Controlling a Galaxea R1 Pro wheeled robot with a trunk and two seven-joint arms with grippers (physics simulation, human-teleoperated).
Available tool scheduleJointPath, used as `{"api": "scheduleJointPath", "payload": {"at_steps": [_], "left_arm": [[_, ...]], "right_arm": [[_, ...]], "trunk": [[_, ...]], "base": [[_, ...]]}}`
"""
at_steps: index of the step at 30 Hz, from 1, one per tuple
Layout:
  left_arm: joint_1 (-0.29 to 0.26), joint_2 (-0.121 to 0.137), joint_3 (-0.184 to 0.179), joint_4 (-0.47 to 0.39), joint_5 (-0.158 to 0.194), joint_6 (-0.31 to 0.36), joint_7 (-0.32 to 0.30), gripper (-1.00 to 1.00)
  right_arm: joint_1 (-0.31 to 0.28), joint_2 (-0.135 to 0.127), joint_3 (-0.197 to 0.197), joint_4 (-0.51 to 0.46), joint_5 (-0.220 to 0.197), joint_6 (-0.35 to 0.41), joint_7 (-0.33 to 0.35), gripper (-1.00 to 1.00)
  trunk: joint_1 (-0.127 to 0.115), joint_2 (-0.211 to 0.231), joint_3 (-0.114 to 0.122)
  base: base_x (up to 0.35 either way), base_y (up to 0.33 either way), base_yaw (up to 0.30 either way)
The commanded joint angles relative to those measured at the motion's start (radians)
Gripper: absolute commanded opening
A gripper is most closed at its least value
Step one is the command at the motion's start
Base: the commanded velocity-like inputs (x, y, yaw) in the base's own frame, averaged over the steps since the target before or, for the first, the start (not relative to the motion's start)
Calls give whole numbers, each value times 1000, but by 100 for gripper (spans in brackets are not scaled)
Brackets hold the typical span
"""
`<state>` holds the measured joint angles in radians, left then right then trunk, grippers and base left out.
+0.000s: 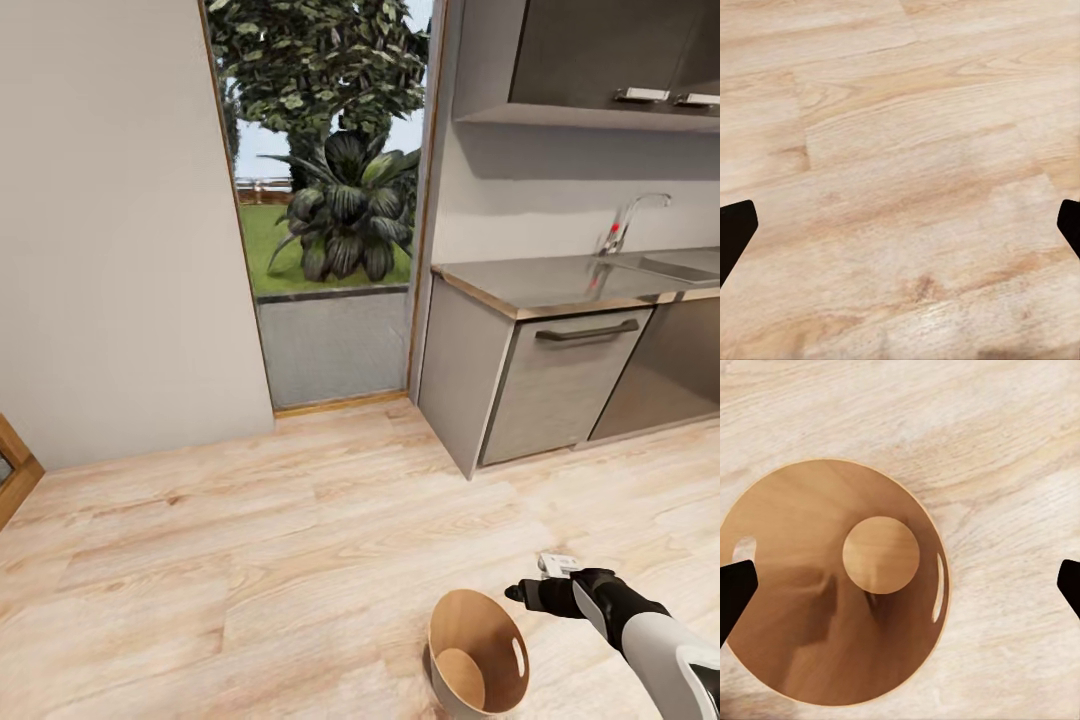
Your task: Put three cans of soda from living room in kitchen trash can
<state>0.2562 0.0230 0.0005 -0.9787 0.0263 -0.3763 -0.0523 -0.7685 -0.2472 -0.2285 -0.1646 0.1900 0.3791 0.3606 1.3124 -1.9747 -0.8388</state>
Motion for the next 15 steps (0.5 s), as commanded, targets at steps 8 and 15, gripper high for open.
{"api": "scheduleJointPath", "payload": {"at_steps": [8, 15], "left_arm": [[0, 0, 0, 0, -2, 2, 0, 100], [0, 0, -1, 0, -3, 2, 0, 100]], "right_arm": [[0, -2, -2, -1, 0, 2, 3, 100], [0, -3, -2, -1, 0, 3, 4, 100]], "trunk": [[31, -56, -25], [58, -105, -47]], "base": [[0, 0, 0], [0, 0, 0]]}}
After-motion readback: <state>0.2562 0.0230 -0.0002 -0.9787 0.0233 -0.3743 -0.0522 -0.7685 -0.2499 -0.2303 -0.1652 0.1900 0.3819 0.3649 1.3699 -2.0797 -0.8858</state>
